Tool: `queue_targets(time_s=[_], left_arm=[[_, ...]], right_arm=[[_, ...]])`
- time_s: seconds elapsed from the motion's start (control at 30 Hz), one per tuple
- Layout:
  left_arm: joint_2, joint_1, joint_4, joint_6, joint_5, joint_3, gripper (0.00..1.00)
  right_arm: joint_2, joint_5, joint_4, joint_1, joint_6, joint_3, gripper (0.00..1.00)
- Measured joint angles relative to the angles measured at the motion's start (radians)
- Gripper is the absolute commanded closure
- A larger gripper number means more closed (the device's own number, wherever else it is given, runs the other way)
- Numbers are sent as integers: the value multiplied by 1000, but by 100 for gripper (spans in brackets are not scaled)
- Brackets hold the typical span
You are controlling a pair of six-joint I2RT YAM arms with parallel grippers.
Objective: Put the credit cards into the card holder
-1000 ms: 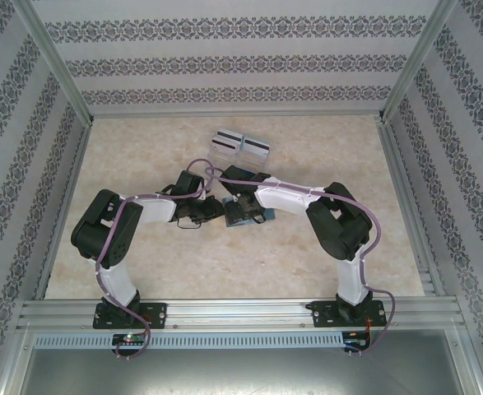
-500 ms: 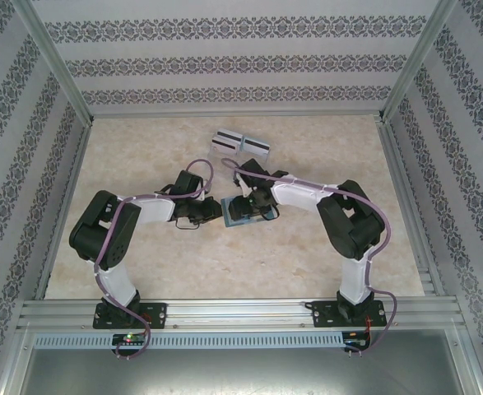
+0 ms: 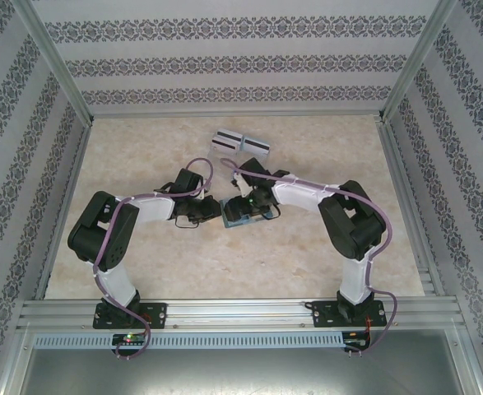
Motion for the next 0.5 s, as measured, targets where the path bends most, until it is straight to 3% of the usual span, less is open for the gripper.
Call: queue_targets(time_s=[0.27,0.5], left_arm=[[-2,12,-14,0,-10,0,81],[-6,33,-3,-16,-11,-11,81]], right_arm=[[56,193,-87,85,-18,73,25],[69,256,-108,105,-15,95,23]])
